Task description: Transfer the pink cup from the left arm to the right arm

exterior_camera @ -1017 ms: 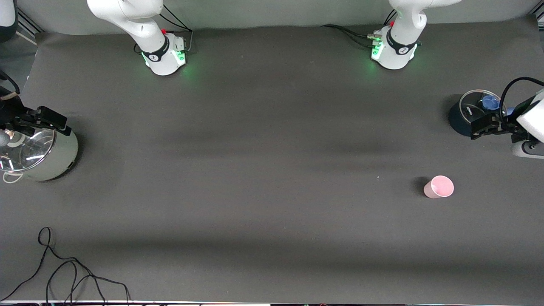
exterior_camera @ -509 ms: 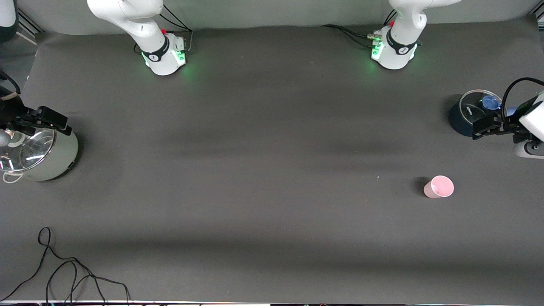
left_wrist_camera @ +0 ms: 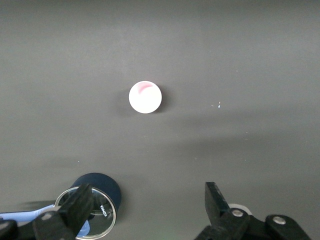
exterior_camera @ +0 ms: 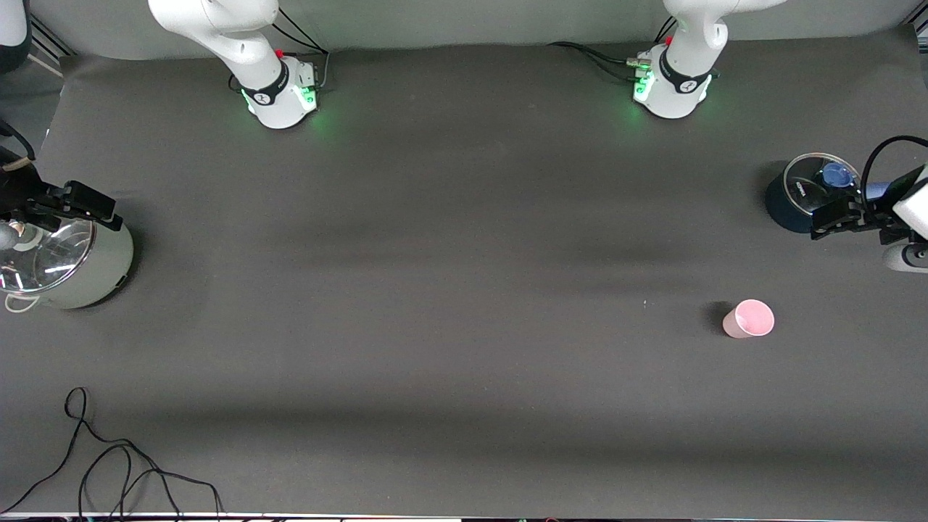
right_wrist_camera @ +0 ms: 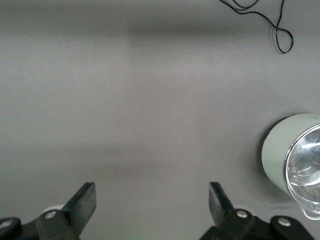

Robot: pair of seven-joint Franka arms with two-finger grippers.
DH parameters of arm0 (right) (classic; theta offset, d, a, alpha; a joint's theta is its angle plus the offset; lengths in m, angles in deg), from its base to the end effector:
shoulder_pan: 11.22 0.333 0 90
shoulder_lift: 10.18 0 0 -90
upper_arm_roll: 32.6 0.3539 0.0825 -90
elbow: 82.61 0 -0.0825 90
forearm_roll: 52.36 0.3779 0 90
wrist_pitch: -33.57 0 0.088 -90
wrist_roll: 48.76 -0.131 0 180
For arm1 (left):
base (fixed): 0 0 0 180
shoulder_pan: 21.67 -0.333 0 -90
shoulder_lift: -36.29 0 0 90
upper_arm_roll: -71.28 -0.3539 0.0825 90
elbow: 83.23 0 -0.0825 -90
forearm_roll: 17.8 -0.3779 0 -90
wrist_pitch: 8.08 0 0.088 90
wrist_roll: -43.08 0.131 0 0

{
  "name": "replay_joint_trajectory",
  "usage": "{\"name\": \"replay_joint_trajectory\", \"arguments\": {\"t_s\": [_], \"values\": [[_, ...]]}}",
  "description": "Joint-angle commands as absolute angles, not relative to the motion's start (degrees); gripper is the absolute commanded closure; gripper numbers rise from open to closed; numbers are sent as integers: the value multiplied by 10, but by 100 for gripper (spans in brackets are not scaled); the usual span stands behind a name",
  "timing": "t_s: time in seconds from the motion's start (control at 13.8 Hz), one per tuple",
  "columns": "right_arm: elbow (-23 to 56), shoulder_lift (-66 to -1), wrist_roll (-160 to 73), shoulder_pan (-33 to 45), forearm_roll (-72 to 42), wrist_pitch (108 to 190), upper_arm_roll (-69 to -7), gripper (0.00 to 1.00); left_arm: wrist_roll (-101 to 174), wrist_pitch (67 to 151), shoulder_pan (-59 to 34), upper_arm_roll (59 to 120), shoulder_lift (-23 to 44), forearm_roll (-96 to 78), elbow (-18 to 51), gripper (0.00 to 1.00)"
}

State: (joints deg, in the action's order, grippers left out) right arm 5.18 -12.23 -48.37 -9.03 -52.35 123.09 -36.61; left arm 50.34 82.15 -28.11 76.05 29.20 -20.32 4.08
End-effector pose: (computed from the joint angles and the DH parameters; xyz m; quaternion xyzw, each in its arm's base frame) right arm 0.5598 -0.0170 0.6358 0.9999 -0.0125 -0.0028 0.0011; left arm 0.5863 0.0259 0.5905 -0.9980 0.0495 0.0374 0.0140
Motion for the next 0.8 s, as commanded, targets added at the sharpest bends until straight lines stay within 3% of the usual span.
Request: {"name": "replay_joint_trajectory", "arguments": {"t_s": [0.0,0.73], "values": [[54,-115,-493,-87,-522,1228,-368,0,551,820,-298,765,286,-204,37,0],[57,-107,-490,-87,-523,1228,-369,0,894,825,-392,765,235,-90,37,0]]}}
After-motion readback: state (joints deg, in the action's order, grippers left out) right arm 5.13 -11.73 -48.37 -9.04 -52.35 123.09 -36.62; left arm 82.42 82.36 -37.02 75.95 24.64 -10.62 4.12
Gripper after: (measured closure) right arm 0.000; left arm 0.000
